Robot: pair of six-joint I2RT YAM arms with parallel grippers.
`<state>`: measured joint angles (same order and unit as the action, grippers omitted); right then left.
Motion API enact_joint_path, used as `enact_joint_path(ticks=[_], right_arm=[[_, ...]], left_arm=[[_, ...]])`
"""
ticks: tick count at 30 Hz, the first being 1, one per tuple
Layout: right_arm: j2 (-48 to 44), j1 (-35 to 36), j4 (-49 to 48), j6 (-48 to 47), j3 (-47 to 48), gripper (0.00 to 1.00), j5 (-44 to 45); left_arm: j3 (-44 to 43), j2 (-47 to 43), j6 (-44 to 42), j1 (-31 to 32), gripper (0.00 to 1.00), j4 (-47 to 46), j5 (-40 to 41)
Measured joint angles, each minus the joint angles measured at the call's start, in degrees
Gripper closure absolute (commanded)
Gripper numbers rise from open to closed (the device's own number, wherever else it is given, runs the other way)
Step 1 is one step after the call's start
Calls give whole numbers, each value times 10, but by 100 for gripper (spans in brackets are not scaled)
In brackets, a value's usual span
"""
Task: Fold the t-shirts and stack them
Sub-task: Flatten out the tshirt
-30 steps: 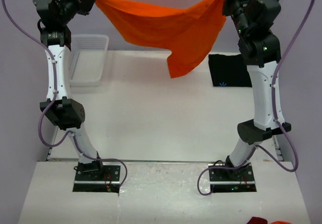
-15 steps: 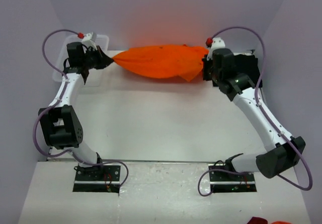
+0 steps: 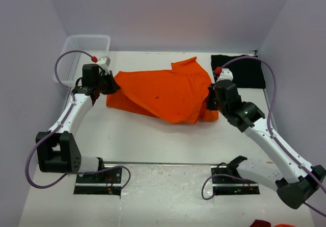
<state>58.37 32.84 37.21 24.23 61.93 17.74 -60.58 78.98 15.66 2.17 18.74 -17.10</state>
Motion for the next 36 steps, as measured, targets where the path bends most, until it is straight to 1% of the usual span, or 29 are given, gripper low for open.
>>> enact_joint_path(ticks=[5,9,13,20,25,36], right_arm=[[5,11,33,36,-59,100,1],[10,26,61,65,-64,100,4],[16,34,76,85,-64,100,8],[20,36,102,105,-64,100,8],[18,37,120,113,-64,100,8],[14,39,134,112,-62,100,24]], left_arm=[[97,-1,25,0,100,25,54],[140,-1,54,0,100,37,65],[149,-16,89,0,100,45,90],[159,-119,146,-1,100,78,160],[170,-176,184,-5,100,128,197],[174,-181,234,-6,100,237,222]])
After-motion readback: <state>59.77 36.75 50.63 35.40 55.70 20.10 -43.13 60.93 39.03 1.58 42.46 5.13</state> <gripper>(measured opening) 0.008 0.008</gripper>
